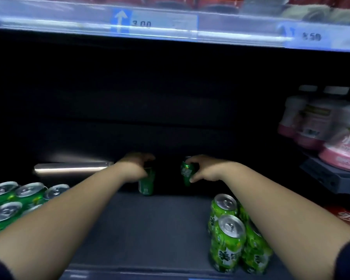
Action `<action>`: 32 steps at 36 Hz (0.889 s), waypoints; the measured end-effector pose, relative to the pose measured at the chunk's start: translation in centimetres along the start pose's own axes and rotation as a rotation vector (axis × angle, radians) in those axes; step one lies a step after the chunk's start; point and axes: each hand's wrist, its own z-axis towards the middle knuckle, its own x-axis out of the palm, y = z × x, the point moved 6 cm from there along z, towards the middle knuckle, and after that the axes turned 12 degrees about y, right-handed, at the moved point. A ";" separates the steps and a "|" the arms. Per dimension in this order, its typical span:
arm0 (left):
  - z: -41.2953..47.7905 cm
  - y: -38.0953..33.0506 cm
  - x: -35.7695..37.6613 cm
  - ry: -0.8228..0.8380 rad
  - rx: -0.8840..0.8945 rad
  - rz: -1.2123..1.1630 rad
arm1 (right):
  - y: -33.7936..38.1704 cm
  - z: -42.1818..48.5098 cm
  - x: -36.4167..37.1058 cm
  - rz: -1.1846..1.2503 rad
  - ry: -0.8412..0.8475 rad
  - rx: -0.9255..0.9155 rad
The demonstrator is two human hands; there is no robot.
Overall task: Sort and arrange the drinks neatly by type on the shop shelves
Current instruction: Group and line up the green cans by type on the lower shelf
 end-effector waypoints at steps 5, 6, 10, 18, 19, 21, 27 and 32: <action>2.2 0.7 0.0 0.147 0.059 0.042 | -0.6 3.4 0.4 0.006 0.023 0.069; 2.7 0.9 0.0 0.177 0.069 0.052 | -0.6 3.9 0.5 0.004 0.037 0.083; 3.8 1.0 -0.3 0.193 0.121 0.096 | -0.5 5.6 0.9 0.021 0.043 0.119; 4.9 1.2 -0.4 0.250 0.238 0.054 | -0.1 6.6 1.2 -0.004 -0.092 0.139; 4.8 1.2 -0.5 0.253 0.254 0.046 | 0.3 6.3 1.3 -0.012 -0.099 0.125; 4.6 1.2 -0.7 0.255 0.269 0.046 | 1.3 5.5 1.5 -0.027 -0.086 0.091; 3.1 1.6 -1.4 0.239 0.223 0.091 | 5.4 1.3 2.3 -0.044 -0.027 -0.009; 0.4 2.2 -1.4 0.279 0.120 0.164 | 8.9 -1.8 3.6 -0.096 -0.038 -0.115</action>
